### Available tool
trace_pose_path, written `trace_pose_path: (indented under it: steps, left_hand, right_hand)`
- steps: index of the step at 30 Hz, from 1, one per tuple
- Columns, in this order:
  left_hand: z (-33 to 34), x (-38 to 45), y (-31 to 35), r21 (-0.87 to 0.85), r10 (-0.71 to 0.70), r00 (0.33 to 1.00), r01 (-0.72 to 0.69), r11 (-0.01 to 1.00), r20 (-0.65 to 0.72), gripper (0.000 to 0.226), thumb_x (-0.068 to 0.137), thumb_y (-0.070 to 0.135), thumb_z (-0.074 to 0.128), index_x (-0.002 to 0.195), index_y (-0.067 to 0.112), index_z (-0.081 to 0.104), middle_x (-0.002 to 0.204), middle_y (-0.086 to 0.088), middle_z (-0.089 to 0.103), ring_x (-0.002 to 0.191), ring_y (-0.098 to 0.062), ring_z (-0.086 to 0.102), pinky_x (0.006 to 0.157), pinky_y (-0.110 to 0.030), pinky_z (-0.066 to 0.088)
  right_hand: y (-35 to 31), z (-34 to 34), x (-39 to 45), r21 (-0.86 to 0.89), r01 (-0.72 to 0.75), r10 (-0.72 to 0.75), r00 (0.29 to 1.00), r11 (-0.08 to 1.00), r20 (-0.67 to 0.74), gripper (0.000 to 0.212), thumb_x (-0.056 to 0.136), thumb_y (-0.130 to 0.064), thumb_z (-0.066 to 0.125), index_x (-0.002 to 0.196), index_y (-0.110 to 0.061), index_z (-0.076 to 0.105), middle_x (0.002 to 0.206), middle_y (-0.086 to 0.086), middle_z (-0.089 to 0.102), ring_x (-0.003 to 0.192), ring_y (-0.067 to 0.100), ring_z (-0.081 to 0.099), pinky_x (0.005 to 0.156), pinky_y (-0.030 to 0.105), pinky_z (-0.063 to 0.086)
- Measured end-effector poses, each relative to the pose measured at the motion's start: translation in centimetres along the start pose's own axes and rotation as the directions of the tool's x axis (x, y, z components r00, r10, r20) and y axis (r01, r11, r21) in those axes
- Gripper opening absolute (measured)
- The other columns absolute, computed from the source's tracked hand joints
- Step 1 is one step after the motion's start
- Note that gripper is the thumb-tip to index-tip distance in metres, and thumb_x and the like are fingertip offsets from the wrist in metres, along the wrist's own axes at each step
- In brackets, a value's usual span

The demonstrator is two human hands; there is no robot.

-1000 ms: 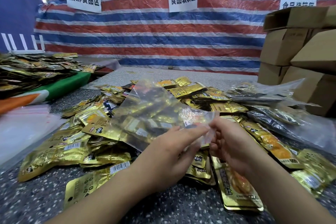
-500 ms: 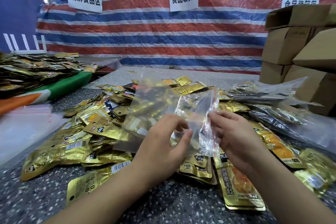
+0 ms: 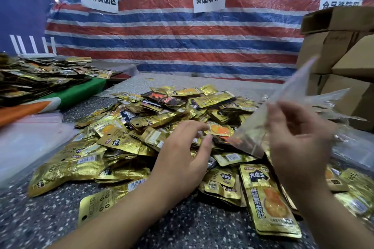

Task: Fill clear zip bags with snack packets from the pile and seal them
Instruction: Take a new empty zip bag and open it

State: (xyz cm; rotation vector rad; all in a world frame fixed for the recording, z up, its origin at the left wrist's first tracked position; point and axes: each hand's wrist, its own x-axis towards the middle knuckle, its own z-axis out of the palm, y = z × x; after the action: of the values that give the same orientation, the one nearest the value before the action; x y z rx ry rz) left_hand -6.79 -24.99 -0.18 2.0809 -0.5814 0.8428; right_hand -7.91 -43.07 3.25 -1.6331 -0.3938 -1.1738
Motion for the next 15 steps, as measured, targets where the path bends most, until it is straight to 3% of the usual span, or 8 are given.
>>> trace_pose_path:
  steps: [2, 5, 7, 12, 15]
  left_hand:
    - [-0.1, 0.1, 0.2, -0.060, 0.051, 0.998, -0.054, 0.997, -0.036, 0.018, 0.098, 0.034, 0.051, 0.098, 0.021, 0.064, 0.089, 0.014, 0.060, 0.086, -0.003, 0.057, 0.072, -0.014, 0.044]
    - [-0.1, 0.0, 0.3, -0.176, 0.095, 0.995, -0.091, 0.980, 0.015, 0.027, 0.095, 0.042, 0.053, 0.083, 0.019, 0.060, 0.073, 0.009, 0.058, 0.069, -0.011, 0.057, 0.060, -0.027, 0.047]
    - [0.1, -0.1, 0.2, -0.220, 0.090, 0.994, -0.072, 0.973, 0.070, 0.033, 0.091, 0.046, 0.057, 0.077, 0.016, 0.057, 0.067, 0.005, 0.056, 0.062, -0.013, 0.053, 0.056, -0.033, 0.045]
    - [0.0, -0.1, -0.2, -0.254, 0.046, 0.992, -0.014, 0.967, 0.117, 0.036, 0.085, 0.038, 0.069, 0.067, 0.011, 0.053, 0.063, 0.001, 0.052, 0.056, -0.007, 0.044, 0.052, -0.019, 0.036]
    - [-0.1, -0.1, -0.3, -0.255, 0.033, 0.988, 0.007, 0.967, 0.152, 0.039, 0.081, 0.037, 0.072, 0.061, 0.010, 0.050, 0.055, 0.008, 0.044, 0.053, -0.003, 0.038, 0.051, -0.013, 0.029]
  right_hand:
    - [-0.2, 0.7, -0.7, -0.025, -0.052, 0.056, 0.980, 0.998, 0.192, 0.007, 0.092, -0.022, 0.065, 0.087, -0.024, 0.070, 0.075, -0.005, 0.067, 0.069, 0.016, 0.066, 0.060, 0.032, 0.056]
    - [-0.3, 1.9, -1.7, -0.014, -0.179, 0.170, 0.901, 0.984, 0.399, 0.015, 0.089, -0.015, 0.070, 0.080, -0.026, 0.074, 0.074, -0.006, 0.071, 0.068, 0.009, 0.066, 0.061, 0.027, 0.054]
    - [-0.1, 2.3, -2.1, -0.003, -0.255, 0.223, 0.841, 0.967, 0.493, 0.018, 0.090, -0.006, 0.069, 0.082, -0.022, 0.076, 0.077, -0.003, 0.074, 0.073, 0.014, 0.070, 0.066, 0.029, 0.056]
    - [0.3, 2.3, -2.2, 0.069, -0.572, 0.427, 0.681, 0.817, 0.595, 0.004, 0.080, -0.018, 0.076, 0.082, -0.015, 0.076, 0.081, 0.012, 0.074, 0.074, 0.017, 0.067, 0.071, 0.033, 0.053]
    - [0.4, 2.0, -2.0, 0.096, -0.732, 0.501, 0.549, 0.675, 0.669, 0.027, 0.062, -0.032, 0.078, 0.080, -0.011, 0.077, 0.088, 0.021, 0.071, 0.084, 0.026, 0.064, 0.083, 0.039, 0.050]
